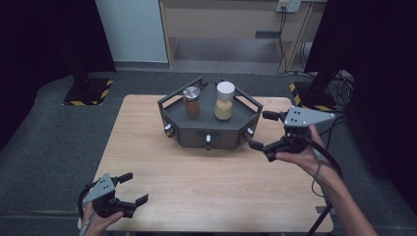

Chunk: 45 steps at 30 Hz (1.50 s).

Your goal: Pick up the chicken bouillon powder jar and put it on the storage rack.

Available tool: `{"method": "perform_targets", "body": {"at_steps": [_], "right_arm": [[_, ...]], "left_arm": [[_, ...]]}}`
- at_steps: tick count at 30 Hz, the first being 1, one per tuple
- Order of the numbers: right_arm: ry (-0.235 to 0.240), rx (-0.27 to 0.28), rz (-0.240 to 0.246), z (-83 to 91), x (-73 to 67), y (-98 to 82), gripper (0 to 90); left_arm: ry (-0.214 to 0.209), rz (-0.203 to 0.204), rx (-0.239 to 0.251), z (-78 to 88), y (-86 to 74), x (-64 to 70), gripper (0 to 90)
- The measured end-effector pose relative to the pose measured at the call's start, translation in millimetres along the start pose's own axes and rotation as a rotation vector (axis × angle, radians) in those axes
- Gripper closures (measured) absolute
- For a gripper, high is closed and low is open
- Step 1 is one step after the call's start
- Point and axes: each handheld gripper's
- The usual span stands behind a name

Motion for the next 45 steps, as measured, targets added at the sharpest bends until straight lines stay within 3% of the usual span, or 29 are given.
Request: {"method": "perform_targets", "body": {"at_steps": [5,8,15,23,36,45], "right_arm": [[-0.01,-0.035,-0.009,5.5,-18.9,-21.7,2.1],[-0.023,-0.024,-0.016,9.6,-29.9,-34.8,1.8],[-0.083,-0.049,0.001,16.7,-60.1,-58.6,2.2],[-0.14,-0.049,-0.03,19.0,-86.1,-93.7,2.5],[-0.181,-0.041,-0.124,25.8,-98.7,-142.5,3.0],[-0.247,-0.078,-0.129,18.8,-115.1,-169.6,2.8]], "left_arm": [[0.004,0.007,-0.001,0.3,-0.7,-1.1,0.6],[0.002,0.002,0.0,0.5,-0.4,-0.7,0.6],[0.003,0.001,-0.003,-0.4,-0.1,-0.5,0.6],[0.004,-0.003,0.001,1.5,-0.8,-0.3,0.6],[0.013,-0.003,0.0,2.3,-0.8,0.6,0.6],[0.021,-0.005,0.006,3.2,-1.3,1.8,0.6]]}}
Point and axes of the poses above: each handheld gripper's, and its own axes: z roughly backward along the jaws, y roughly out of its top, x roughly to its right, and after that the axes turned 15 degrees about y, right-handed
